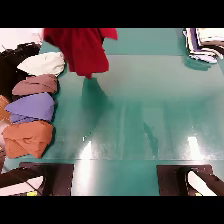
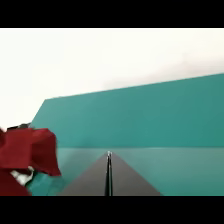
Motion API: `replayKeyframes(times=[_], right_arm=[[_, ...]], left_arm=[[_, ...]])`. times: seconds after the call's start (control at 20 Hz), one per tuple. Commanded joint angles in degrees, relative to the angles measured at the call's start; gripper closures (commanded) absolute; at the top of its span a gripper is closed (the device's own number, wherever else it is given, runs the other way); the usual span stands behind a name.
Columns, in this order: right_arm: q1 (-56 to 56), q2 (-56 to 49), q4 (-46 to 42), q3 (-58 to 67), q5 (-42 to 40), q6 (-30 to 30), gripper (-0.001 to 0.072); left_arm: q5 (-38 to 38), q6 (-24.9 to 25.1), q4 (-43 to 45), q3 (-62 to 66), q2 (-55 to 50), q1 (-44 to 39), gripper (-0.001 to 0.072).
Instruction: Fold the shirts.
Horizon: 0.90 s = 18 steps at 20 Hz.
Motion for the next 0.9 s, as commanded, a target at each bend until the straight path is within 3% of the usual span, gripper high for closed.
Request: replayKeyframes(times=[0.0,0.15,0.35,0.4,0.45,0.5,0.7,0.85], right_arm=[[0.04,1.88,-0.07,0.04,-1.44,0.0,0.0696],[0.11,1.88,0.07,0.04,-0.11,0.02,0.0695],[0.11,1.88,0.07,0.04,2.03,0.04,0.0695],[0.11,1.86,0.04,0.02,2.6,0.07,0.0696],[0.11,1.86,0.04,0.02,3.08,0.07,0.0695],[0.11,1.86,0.04,0.04,3.28,0.07,0.0696],[0.72,1.95,0.04,0.02,3.54,0.2,0.0695],[2.34,1.95,0.0,0.02,3.54,0.2,0.0696]], left_arm=[[-8.98,0.31,2.08,0.83,6.43,-4.13,0.0685],[-15.32,-0.11,2.64,-3.08,5.11,-13.51,0.0685],[-17.46,-1.57,0.31,-15.78,2.05,-24.85,0.068],[-17.38,-1.4,-0.92,-18.88,1.09,-26.64,0.0602],[-16.81,-1.4,-1.68,-21.79,-0.04,-27.98,0.027],[-15.89,-1.62,-1.64,-23.89,-1.01,-28.44,0.0129],[-12.09,-2.16,12.52,-24.92,-2.19,-24.52,0.0156],[-11.04,-6.88,11.21,-24.98,-3.19,-12.26,0.0155]])
